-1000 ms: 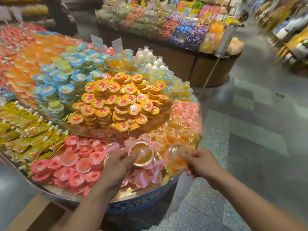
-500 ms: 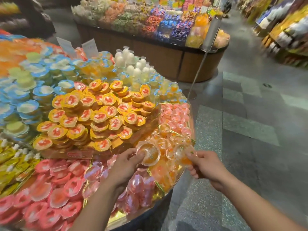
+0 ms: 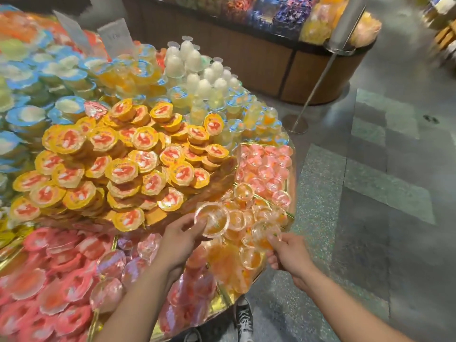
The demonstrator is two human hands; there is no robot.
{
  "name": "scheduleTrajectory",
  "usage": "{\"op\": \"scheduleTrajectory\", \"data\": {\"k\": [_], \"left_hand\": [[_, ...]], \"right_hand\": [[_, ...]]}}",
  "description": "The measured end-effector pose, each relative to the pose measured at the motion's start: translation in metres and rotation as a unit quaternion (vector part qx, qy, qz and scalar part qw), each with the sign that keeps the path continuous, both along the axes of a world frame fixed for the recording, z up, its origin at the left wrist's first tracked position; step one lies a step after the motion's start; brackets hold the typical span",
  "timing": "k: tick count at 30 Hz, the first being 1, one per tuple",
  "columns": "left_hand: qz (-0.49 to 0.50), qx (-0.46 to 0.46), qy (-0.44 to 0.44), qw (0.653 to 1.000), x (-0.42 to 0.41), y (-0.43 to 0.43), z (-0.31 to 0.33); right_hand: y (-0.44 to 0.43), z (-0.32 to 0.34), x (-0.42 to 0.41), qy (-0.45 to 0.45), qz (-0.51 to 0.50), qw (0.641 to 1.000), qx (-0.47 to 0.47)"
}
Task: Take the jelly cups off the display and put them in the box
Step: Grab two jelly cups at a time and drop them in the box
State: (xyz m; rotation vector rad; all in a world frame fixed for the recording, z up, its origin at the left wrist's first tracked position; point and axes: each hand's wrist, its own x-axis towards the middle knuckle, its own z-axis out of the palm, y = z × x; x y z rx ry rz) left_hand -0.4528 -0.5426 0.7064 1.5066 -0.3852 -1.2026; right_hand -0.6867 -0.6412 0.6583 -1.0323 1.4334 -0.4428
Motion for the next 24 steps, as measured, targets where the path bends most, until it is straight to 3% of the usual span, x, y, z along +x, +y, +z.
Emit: {"op": "scheduleTrajectory", "data": {"k": [11, 16, 24], "left_hand": [[0.124, 0.042, -0.019, 0.991, 0.007, -0.027, -0.047], [0.119, 0.07, -0.035, 0.99, 0.003, -0.029, -0.062], [0.134, 0.086, -0.016, 0.987, 0.003, -0.044, -0.073]], "right_hand": [[-0.06, -0.098, 0.008, 0.093, 0.113, 0.989, 0.033], [-0.06, -0.111, 0.008, 0.067, 0.102, 0.99, 0.067], [-0.061, -0.122, 0.014, 0.097, 0.074, 0.989, 0.079]]}}
